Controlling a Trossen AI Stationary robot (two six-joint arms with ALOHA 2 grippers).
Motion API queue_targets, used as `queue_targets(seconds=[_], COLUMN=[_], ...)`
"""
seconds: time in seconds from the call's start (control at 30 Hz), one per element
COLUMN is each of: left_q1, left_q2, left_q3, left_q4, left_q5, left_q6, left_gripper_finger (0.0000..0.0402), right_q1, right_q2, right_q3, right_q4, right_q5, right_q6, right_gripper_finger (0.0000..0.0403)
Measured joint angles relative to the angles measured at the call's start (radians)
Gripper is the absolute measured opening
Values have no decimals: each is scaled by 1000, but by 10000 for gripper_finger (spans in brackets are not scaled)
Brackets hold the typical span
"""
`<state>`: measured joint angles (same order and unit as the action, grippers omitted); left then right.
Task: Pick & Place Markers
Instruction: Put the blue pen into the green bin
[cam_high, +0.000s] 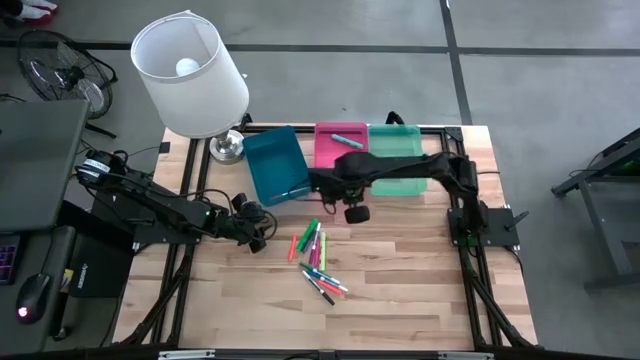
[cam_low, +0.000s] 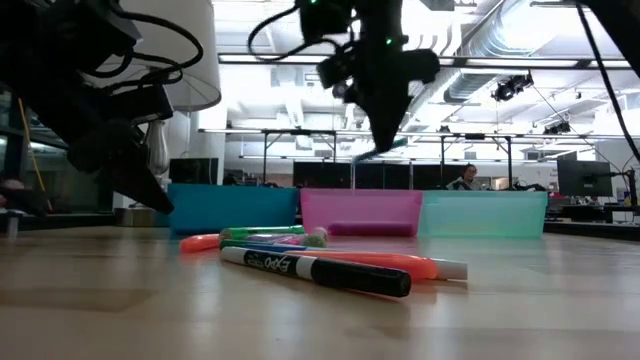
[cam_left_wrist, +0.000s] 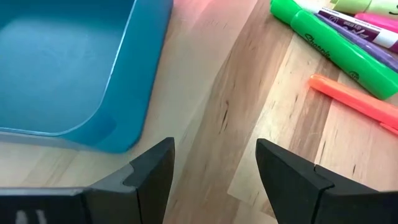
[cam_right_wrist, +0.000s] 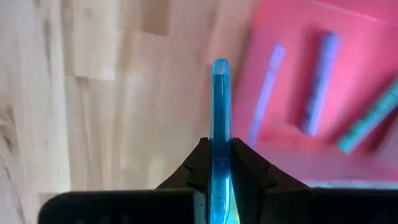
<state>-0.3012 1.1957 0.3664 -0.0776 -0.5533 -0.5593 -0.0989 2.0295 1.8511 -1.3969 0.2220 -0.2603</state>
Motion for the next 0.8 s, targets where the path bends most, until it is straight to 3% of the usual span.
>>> queue_targets(seconds=[0.13,0.57,0.8], left_q1=[0,0,0], left_q2=[0,0,0], left_q3=[0,0,0], left_q4=[0,0,0], left_q5=[2,9,24], left_q6=[-7,-29,-49], left_gripper_finger=[220,220,220], right_q1=[-32,-202,-349], right_q2=[-59,-129,-256], right_q3=[0,-12,-335], right_q4=[-69,-170,-47], right_q5=[67,99,86], right_q6=[25,35,-25], right_gripper_finger=[28,28,28])
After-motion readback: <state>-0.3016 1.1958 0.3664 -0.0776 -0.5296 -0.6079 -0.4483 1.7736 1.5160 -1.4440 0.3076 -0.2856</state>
